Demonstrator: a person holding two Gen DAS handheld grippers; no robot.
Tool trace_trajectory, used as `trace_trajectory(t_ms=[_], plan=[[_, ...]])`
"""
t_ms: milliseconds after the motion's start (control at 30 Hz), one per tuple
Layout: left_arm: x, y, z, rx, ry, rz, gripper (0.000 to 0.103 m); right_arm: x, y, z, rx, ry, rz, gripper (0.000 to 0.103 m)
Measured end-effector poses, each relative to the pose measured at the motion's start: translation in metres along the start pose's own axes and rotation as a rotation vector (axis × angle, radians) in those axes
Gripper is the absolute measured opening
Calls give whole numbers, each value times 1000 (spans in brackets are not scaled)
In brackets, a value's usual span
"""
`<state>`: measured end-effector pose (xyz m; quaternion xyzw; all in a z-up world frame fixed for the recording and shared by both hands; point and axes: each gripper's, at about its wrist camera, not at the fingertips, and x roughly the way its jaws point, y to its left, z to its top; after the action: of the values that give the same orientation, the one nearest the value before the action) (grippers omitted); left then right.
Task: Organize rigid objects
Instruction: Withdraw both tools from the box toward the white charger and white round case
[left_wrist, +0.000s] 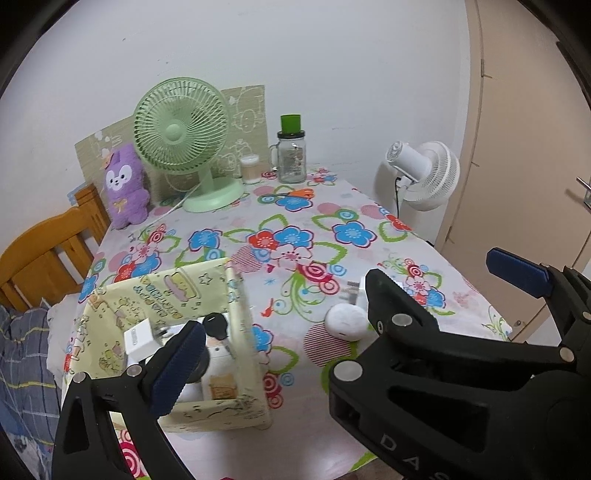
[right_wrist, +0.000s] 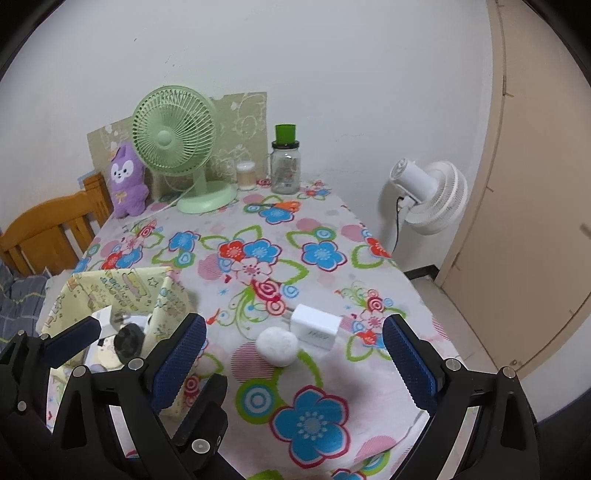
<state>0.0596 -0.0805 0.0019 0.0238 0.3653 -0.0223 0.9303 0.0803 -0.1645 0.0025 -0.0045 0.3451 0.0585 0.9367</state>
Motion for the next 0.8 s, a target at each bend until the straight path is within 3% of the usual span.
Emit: trace_trajectory(t_ms=[800], plan=[[40,-50,-9,32,30,-75,103,29,-51,-18,4,16,-49,98]])
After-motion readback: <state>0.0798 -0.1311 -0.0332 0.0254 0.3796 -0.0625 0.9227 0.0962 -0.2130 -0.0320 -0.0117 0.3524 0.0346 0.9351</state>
